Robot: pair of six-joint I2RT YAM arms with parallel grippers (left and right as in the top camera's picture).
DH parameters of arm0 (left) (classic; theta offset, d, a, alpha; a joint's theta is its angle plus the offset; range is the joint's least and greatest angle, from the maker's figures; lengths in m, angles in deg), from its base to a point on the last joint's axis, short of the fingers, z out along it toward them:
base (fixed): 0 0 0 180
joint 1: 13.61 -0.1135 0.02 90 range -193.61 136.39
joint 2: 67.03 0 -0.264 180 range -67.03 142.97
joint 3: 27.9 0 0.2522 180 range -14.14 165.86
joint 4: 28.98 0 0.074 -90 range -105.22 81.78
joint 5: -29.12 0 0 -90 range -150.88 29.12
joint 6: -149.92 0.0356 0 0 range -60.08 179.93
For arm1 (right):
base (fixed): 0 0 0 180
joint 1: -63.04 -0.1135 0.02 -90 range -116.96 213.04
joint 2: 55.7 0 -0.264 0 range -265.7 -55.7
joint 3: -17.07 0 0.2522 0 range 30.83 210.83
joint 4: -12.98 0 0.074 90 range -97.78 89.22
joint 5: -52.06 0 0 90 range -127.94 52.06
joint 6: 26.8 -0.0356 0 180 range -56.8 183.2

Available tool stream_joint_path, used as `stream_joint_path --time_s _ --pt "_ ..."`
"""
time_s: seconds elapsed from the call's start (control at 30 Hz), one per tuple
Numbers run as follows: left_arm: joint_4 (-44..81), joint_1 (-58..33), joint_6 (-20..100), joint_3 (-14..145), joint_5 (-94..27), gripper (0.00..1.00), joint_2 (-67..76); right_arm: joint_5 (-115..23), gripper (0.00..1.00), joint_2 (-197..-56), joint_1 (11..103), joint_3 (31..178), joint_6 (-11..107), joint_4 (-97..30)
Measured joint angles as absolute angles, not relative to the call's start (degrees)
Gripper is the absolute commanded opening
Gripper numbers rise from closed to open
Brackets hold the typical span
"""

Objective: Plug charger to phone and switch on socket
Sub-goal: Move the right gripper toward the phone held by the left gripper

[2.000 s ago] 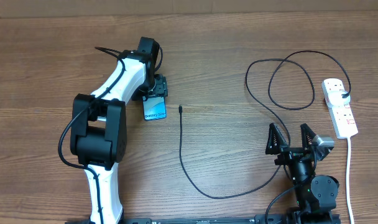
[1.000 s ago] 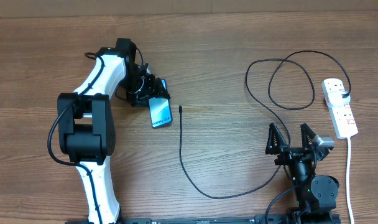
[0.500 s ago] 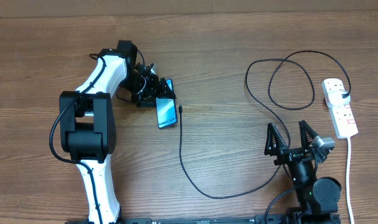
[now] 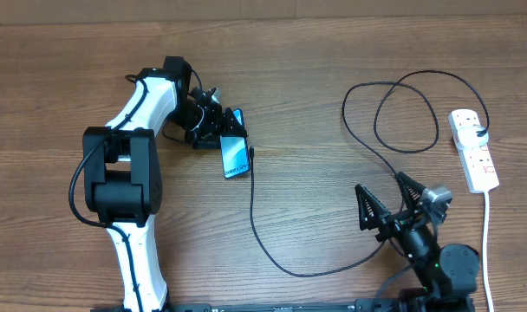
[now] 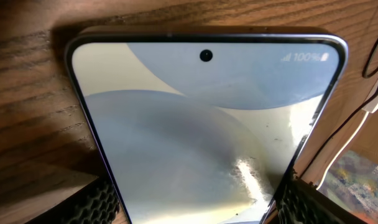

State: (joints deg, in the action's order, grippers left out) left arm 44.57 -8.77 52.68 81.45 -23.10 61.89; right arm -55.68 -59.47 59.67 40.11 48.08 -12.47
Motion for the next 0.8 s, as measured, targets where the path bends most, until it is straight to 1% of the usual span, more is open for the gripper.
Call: stream_joint_path --time_s 0.13,0.23,0.3,0.5,0.57,0.7,0.77,0.8 --pt "44.5 -8.8 52.7 81.5 -23.1 0.70 61.9 -55.7 1.00 -66.5 59.7 52.9 48.2 -18.2" --pt "44.6 -8.8 52.7 81.5 -22.9 0.70 61.9 -55.8 1.00 -74.2 59.7 63.2 48.5 -25.7" --pt "44.6 -8.8 52.7 81.4 -22.9 0.70 61.9 -55.8 1.00 -80.8 59.7 70.5 49.4 -31.4" --pt "44.2 -8.8 52.9 81.4 -22.7 0.70 61.9 -55.8 1.00 -102.7 59.7 93.1 52.8 -53.6" --pt "44.1 -8.8 52.9 81.4 -22.6 0.71 61.9 -55.8 1.00 -109.0 59.7 99.0 53.5 -58.4" --pt "43.9 -8.8 52.9 81.4 -22.6 0.70 61.9 -56.3 1.00 -121.3 59.7 108.0 54.5 -59.5" --pt "43.8 -8.8 52.9 81.4 -22.6 0.71 61.9 -58.7 0.83 -125.2 59.7 109.2 54.6 -57.6" --pt "43.8 -8.8 52.9 81.4 -22.5 0.71 61.9 -60.5 0.78 -127.1 59.7 109.3 54.7 -56.7"
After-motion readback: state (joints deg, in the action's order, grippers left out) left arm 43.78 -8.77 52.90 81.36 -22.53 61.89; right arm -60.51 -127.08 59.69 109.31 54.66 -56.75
